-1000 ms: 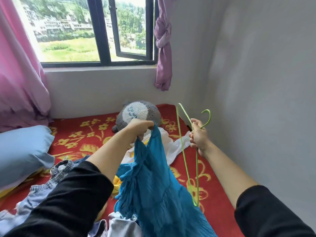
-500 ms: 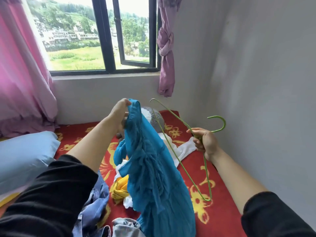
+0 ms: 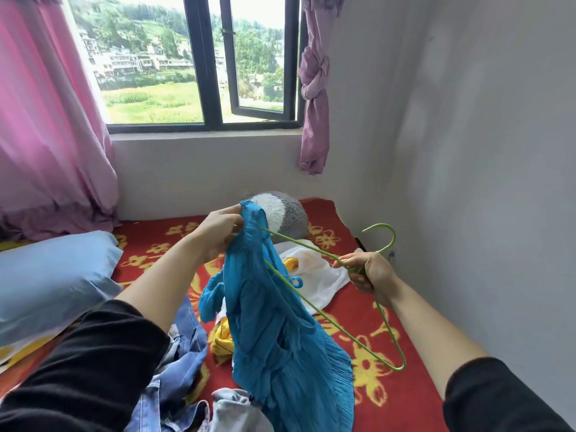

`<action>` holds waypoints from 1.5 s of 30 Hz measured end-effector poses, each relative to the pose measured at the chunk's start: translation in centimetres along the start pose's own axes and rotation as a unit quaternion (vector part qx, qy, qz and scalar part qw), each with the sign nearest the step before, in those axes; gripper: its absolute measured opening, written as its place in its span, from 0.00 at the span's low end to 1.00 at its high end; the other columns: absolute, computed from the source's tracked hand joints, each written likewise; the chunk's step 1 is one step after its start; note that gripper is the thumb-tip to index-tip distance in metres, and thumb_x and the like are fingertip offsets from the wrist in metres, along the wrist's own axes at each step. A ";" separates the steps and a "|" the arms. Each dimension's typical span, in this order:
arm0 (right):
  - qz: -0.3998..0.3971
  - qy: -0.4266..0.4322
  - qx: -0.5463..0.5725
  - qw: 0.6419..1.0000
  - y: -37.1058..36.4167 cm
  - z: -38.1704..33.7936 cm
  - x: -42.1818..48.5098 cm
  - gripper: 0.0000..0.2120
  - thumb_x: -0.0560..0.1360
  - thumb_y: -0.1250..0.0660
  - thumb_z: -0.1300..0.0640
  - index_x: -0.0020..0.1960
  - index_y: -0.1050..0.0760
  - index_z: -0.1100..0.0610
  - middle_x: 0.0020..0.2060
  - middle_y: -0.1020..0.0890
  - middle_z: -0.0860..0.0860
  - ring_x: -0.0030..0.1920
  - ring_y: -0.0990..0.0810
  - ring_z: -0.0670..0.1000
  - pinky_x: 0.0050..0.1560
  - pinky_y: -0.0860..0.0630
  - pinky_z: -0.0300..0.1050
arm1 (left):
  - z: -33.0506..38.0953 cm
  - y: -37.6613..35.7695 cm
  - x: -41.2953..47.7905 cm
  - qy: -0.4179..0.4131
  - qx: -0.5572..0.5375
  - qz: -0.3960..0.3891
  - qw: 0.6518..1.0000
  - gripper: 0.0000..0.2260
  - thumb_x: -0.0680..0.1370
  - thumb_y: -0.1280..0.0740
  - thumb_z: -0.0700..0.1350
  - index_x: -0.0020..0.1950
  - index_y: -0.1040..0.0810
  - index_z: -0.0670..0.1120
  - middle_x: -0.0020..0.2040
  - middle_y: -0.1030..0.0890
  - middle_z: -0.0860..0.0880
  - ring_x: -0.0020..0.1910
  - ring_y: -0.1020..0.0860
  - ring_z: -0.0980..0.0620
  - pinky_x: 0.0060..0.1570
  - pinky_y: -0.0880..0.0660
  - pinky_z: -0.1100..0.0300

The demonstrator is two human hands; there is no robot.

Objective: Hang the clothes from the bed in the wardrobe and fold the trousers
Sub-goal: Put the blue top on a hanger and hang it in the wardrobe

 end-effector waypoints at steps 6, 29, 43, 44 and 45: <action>0.020 0.050 -0.014 0.998 -2.5 -1.8 0.5 0.11 0.74 0.41 0.67 0.45 0.20 0.65 0.21 0.36 0.50 0.20 0.43 0.45 0.21 0.49 0.34 | 0.7 -3.3 -2.2 -0.021 0.162 -0.095 0.982 0.18 0.76 0.35 0.38 0.63 0.24 0.54 0.32 0.20 0.52 0.27 0.24 0.56 0.27 0.26 0.64; 0.035 0.026 -0.372 0.927 -4.1 6.2 0.1 0.15 0.72 0.33 0.50 0.31 0.31 0.55 0.29 0.23 0.50 0.32 0.24 0.52 0.36 0.28 0.48 | -1.3 -2.9 -2.3 -0.134 0.368 0.129 0.911 0.11 0.77 0.39 0.47 0.49 0.17 0.57 0.39 0.21 0.54 0.49 0.25 0.45 0.61 0.36 0.49; 0.142 -0.223 -0.043 0.963 -5.3 16.4 2.6 0.13 0.73 0.40 0.64 0.56 0.25 0.65 0.48 0.19 0.60 0.43 0.18 0.59 0.35 0.22 0.48 | -0.3 3.5 -3.6 -0.143 0.131 0.156 0.969 0.10 0.70 0.36 0.44 0.38 0.15 0.54 0.37 0.17 0.52 0.38 0.24 0.54 0.43 0.26 0.56; 0.157 -0.218 0.055 0.962 -4.3 15.5 3.2 0.11 0.75 0.41 0.65 0.55 0.25 0.64 0.47 0.19 0.60 0.40 0.19 0.58 0.33 0.22 0.47 | -0.4 4.5 -3.8 -0.140 0.131 0.165 0.967 0.10 0.68 0.36 0.45 0.37 0.14 0.53 0.37 0.17 0.52 0.39 0.24 0.54 0.44 0.26 0.57; 0.171 -0.207 0.134 0.954 -3.2 14.4 3.8 0.11 0.76 0.42 0.66 0.56 0.26 0.63 0.47 0.20 0.60 0.38 0.20 0.58 0.32 0.23 0.49 | -0.8 5.5 -4.0 -0.136 0.131 0.172 0.967 0.10 0.66 0.36 0.46 0.36 0.14 0.53 0.38 0.16 0.52 0.40 0.24 0.54 0.44 0.26 0.57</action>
Point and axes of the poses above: each hand's wrist, its own x-axis towards the middle knuckle, its own y-axis out of the back of the hand, z = x × y, the point moved 7 cm from there along x, towards the middle knuckle
